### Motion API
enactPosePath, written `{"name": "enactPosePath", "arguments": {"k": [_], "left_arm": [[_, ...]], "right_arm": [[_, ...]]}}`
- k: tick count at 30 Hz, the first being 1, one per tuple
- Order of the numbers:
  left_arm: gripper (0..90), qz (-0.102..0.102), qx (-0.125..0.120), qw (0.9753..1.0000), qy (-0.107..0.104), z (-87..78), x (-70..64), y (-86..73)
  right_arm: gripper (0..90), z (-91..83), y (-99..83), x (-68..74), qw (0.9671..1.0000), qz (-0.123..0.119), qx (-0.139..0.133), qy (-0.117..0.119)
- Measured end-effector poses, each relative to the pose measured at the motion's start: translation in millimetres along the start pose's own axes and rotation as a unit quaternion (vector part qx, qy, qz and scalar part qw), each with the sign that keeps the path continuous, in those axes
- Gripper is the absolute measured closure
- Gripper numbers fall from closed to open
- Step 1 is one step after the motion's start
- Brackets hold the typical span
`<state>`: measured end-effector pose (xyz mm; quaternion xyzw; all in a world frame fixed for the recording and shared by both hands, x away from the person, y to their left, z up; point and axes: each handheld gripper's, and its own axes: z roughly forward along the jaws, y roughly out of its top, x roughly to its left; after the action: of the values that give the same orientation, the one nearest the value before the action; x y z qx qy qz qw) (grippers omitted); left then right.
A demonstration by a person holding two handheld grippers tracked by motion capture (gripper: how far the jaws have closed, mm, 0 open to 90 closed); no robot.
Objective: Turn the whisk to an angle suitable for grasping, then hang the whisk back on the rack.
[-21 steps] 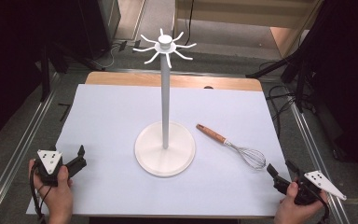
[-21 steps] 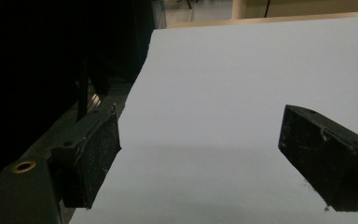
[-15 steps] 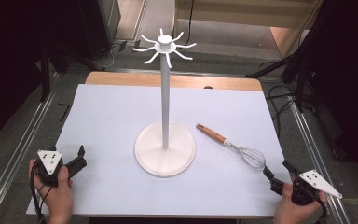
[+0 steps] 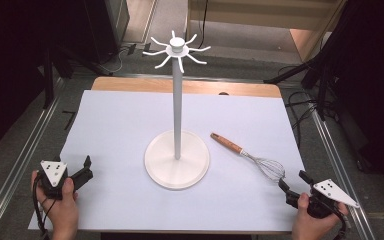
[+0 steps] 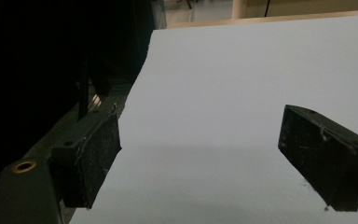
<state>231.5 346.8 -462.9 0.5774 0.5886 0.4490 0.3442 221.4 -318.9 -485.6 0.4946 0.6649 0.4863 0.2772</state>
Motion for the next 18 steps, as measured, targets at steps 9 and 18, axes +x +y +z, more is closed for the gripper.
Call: {"name": "enactPosePath", "arguments": {"k": [9, 18], "left_arm": [[14.0, 0.002, 0.000, 1.0000, -0.002, 0.3, -0.1, -0.1], [14.1, 0.008, 0.001, 1.0000, 0.002, 0.4, -1.8, -0.3]], "right_arm": [[17.8, -7.9, 13.0, -1.2, 0.9998, -0.010, 0.015, -0.005], [18.8, -6.3, 33.1, 3.4, 0.9957, -0.062, 0.069, -0.001]]}}
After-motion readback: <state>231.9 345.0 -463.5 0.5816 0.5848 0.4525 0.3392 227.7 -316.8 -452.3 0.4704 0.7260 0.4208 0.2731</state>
